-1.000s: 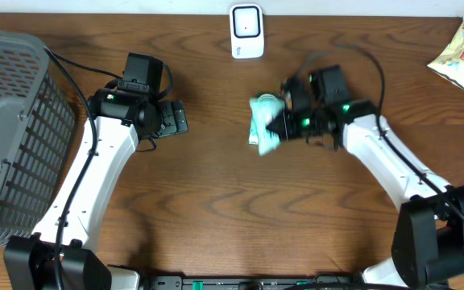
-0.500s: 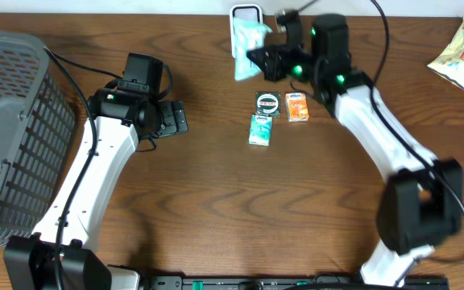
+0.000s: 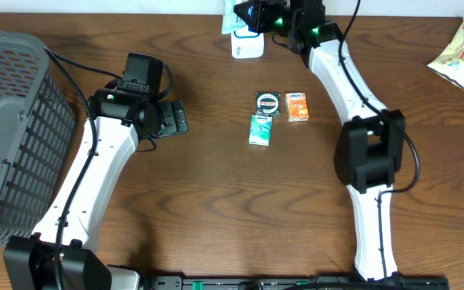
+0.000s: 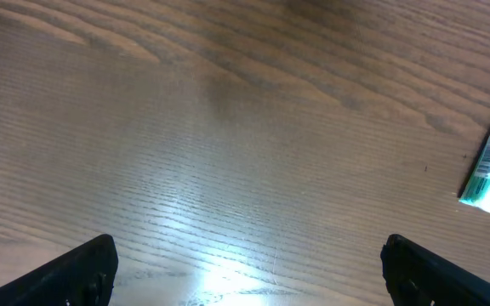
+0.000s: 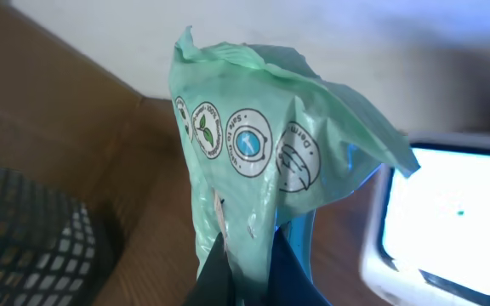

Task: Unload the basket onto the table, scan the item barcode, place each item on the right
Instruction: 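Lift the wipes pack up to the scanner window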

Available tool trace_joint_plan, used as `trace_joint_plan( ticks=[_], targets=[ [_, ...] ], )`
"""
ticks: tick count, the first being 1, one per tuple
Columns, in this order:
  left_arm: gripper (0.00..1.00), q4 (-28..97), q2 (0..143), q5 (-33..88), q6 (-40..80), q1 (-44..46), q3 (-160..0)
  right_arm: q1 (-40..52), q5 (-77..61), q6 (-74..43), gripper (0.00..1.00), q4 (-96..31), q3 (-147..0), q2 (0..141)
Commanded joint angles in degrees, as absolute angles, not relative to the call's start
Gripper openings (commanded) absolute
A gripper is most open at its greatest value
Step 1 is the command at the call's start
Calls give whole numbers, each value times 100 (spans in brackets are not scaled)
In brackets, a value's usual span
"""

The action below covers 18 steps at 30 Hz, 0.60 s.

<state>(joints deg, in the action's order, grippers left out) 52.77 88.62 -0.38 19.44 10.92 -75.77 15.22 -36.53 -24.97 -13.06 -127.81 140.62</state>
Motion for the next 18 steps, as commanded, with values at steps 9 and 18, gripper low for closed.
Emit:
trace_joint_plan(
  ticks=[9,18],
  targets=[
    [98,5310,8873,-113,1909,1063,-7607,1044,-3881,-2740,1,-1704,-12949,14477],
    [97,5310,8873,-113,1909,1063,-7607,930,-4195,-2550,1,-1925,-13013,14420]
  ],
)
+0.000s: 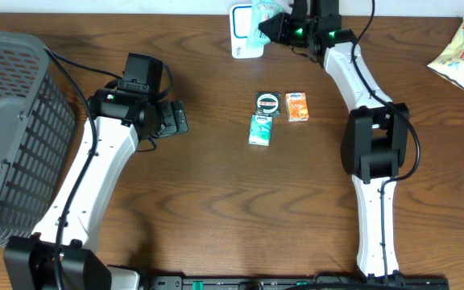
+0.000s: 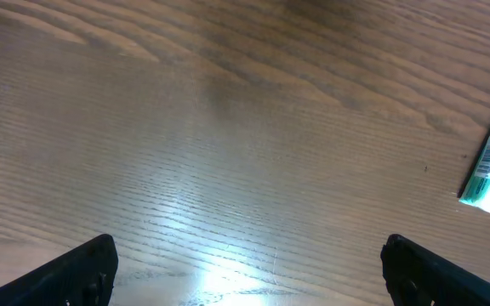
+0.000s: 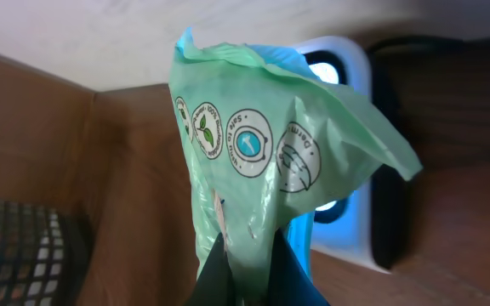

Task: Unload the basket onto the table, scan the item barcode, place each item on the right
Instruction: 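Lift the wipes pack up to the scanner window, then carry the wipes pack to the right edge and release it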

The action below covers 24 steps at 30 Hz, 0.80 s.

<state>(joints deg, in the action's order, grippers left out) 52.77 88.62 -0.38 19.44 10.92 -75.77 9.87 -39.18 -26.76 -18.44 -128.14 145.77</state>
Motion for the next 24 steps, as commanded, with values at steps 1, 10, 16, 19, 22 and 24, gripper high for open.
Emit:
trace_joint_plan(
  ticks=[1,10,16,19,22,24],
  targets=[
    [98,5310,8873,-113,1909,1063,-7607,875,-4187,-2451,1,-1992,-13043,14390],
    [98,5310,8873,-113,1909,1063,-7607,-644,-3072,-1131,1,-3896,-13082,13386],
    [98,5308,8873,-113,1909,1063,-7607,-1909,-1153,10,1,-5365,-13082,13159],
    [98,5310,8873,-113,1909,1063,-7607,-2381,-296,12,37,-5658,-13065,13172],
    [98,5310,8873,-113,1909,1063,-7607,-2689,-410,10,94,-5846,-13065,13174],
    [98,5310,8873,-113,1909,1063,-7607,-2814,-705,10,99,-5966,-13065,13174]
  ],
)
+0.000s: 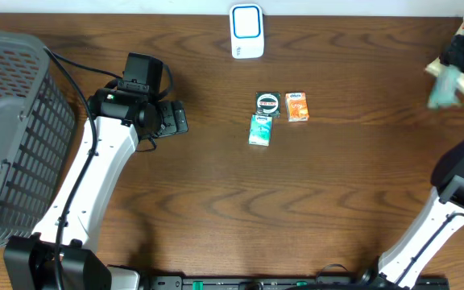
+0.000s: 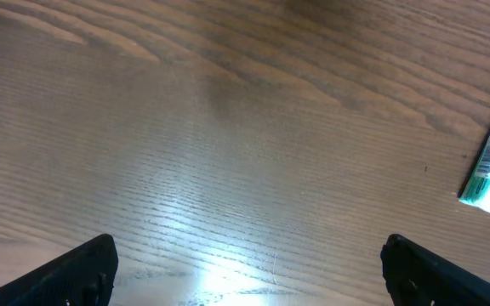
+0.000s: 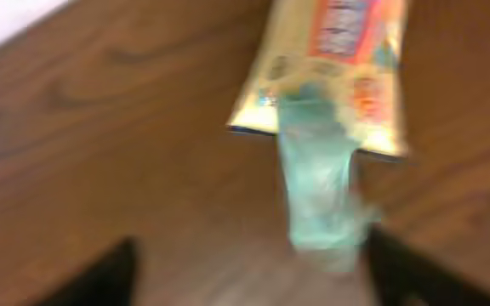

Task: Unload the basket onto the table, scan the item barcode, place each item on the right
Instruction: 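Carry the wipes pack to the right edge and release it, then reach the right gripper down and grasp the orange Kleenex pack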

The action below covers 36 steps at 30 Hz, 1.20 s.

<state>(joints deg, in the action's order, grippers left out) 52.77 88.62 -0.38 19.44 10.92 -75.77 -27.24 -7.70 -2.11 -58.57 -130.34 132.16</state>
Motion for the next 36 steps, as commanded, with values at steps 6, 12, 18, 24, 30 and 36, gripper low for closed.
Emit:
trace_joint_plan(
  ticks=[6,12,18,24,30,36],
  targets=[
    [98,5310,8873,-113,1909,1063,-7607,-2783,-1695,12,99,-6189,-13063,13179],
    [98,5310,8873,-113,1909,1063,-7607,-2469,-3151,12,99,-6547,-13061,13179],
    [98,5310,8873,-113,1909,1063,-7607,-1721,-4064,73,99,-7505,-13028,13181],
    [98,5310,8873,-113,1909,1063,-7607,-794,-3546,521,95,-7822,-12776,13181],
    [98,5310,8873,-113,1909,1063,-7607,80,-2443,327,75,-7537,-12274,13181],
    [98,5310,8873,-113,1909,1063,-7607,609,-1855,-373,60,-7113,-11633,13185]
  ],
)
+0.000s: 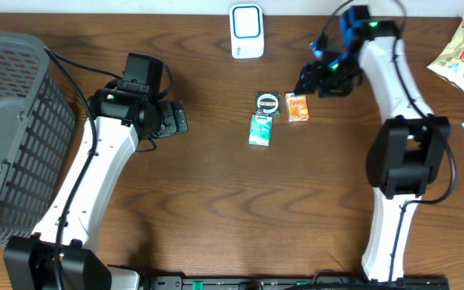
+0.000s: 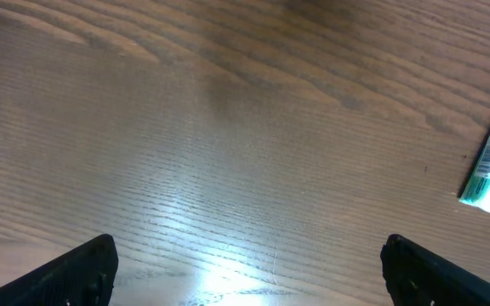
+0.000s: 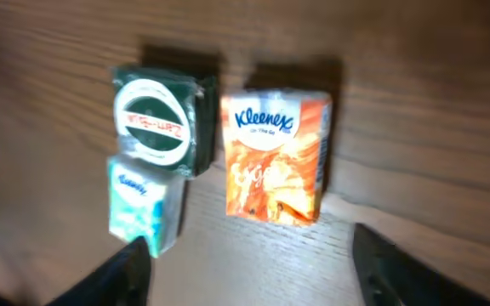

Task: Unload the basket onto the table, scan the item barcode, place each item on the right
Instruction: 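Reach the right gripper down and grasp the orange Kleenex pack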

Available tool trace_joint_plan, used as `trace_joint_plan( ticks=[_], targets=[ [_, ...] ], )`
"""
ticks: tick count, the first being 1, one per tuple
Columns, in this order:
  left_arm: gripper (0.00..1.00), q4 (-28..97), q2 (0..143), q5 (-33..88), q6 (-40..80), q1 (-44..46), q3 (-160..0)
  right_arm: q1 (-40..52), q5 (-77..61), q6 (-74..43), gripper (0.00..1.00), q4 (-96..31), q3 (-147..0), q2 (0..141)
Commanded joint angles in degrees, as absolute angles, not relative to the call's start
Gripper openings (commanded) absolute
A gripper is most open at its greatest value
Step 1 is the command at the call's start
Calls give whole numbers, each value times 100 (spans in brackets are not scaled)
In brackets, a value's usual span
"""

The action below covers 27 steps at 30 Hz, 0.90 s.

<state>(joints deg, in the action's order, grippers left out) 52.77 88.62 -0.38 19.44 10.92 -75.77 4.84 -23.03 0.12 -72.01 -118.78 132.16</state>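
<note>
The white barcode scanner [image 1: 246, 31] stands at the table's back edge. Three small packs lie mid-table: an orange Kleenex pack [image 3: 275, 158], a dark green pack with a round logo [image 3: 158, 123] and a teal pack [image 3: 143, 212]. My right gripper [image 1: 316, 80] hangs open just right of and above them, nothing between its fingers [image 3: 391, 274]. A pale green pouch lies at the table's right edge. My left gripper [image 1: 171, 118] is open over bare wood, left of the packs; the teal pack shows at its view's right edge.
A grey mesh basket [image 1: 14, 121] fills the left side of the table. A yellow snack bag [image 1: 463, 52] lies at the far right corner, above the green pouch.
My right gripper was at the far right beside the snack bag with the green pouch. Now the pouch lies at the right edge and the gripper is open above the Kleenex pack. Left arm unchanged.
My right gripper held the green pouch just left of the scanner, then in front of its lit face. After that it was at the far right by the snack bag. Now the pouch rests there and the gripper is over the small packs. The left arm stayed still.
</note>
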Motion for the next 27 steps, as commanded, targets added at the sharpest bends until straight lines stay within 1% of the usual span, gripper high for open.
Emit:
trace_joint_plan(
  ticks=[1,2,5,8,11,16,20,23,25,27],
  targets=[
    [97,5310,8873,-113,1909,1063,-7607,674,-1848,-379,59,-7035,-11533,13185],
    [98,5310,8873,-113,1909,1063,-7607,722,-1811,-379,58,-6987,-11469,13185],
    [98,5310,8873,-113,1909,1063,-7607,871,-1562,-379,50,-6831,-11310,13190],
    [98,5310,8873,-113,1909,1063,-7607,928,-1372,-384,50,-6790,-11308,13190],
    [98,5310,8873,-113,1909,1063,-7607,891,-1385,-497,53,-6694,-11308,13190],
    [98,5310,8873,-113,1909,1063,-7607,735,-1387,-554,52,-6593,-11308,13190],
    [98,5310,8873,-113,1909,1063,-7607,709,-1634,-443,45,-6580,-11308,13192],
    [98,5310,8873,-113,1909,1063,-7607,812,-2502,401,45,-6626,-11306,13192],
    [98,5310,8873,-113,1909,1063,-7607,926,-2381,499,45,-6632,-11306,13192],
    [98,5310,8873,-113,1909,1063,-7607,1031,-2067,429,41,-6613,-11306,13192]
  ],
)
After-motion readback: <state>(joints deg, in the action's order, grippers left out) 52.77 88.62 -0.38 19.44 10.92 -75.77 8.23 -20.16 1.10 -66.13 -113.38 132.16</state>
